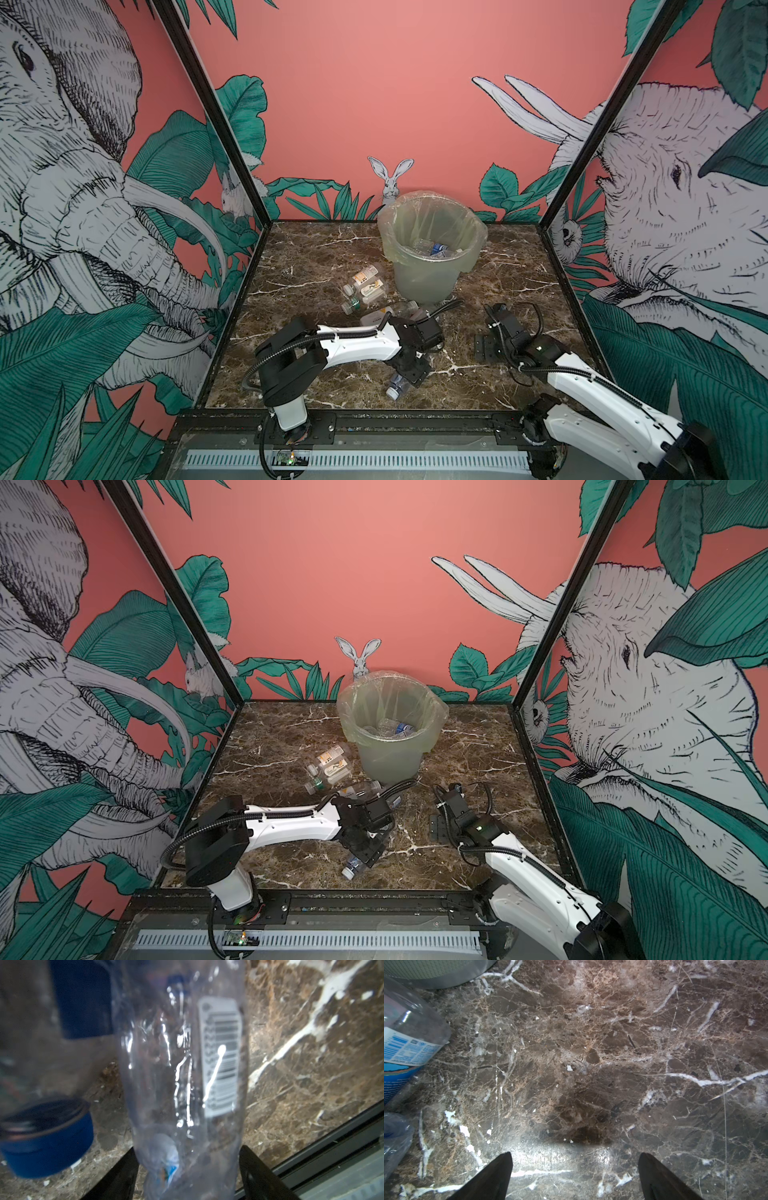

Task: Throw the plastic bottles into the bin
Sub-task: 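Close the left gripper around the crushed clear bottle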

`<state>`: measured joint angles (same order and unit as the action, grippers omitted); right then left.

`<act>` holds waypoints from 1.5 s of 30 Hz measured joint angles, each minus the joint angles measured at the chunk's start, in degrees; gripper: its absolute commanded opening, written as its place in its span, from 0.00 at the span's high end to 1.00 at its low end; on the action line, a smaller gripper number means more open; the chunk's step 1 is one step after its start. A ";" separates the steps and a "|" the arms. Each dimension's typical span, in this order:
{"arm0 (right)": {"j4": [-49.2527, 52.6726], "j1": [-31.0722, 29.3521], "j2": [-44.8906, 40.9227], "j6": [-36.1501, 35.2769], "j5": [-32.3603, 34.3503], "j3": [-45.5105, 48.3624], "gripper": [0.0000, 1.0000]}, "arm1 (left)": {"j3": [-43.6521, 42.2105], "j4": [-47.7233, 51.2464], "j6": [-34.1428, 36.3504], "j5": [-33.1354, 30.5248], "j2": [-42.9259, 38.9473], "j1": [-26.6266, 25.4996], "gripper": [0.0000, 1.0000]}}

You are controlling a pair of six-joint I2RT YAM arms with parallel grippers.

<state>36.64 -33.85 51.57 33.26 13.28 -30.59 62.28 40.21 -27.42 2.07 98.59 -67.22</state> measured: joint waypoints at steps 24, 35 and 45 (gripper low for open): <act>-0.02 0.00 0.00 0.00 -0.02 0.00 0.03 | 0.46 0.15 0.66 -2.99 3.56 -0.74 0.48; -0.02 0.00 0.09 0.00 -0.04 0.00 0.03 | -1.57 -0.28 0.68 -4.35 -1.33 -0.92 0.58; -0.17 0.00 0.66 0.00 -0.04 0.00 0.03 | -12.04 -4.72 -1.40 -7.39 -19.21 -1.20 0.59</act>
<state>36.47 -33.85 52.23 33.26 13.23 -30.59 50.24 35.48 -28.82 -5.32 79.37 -68.42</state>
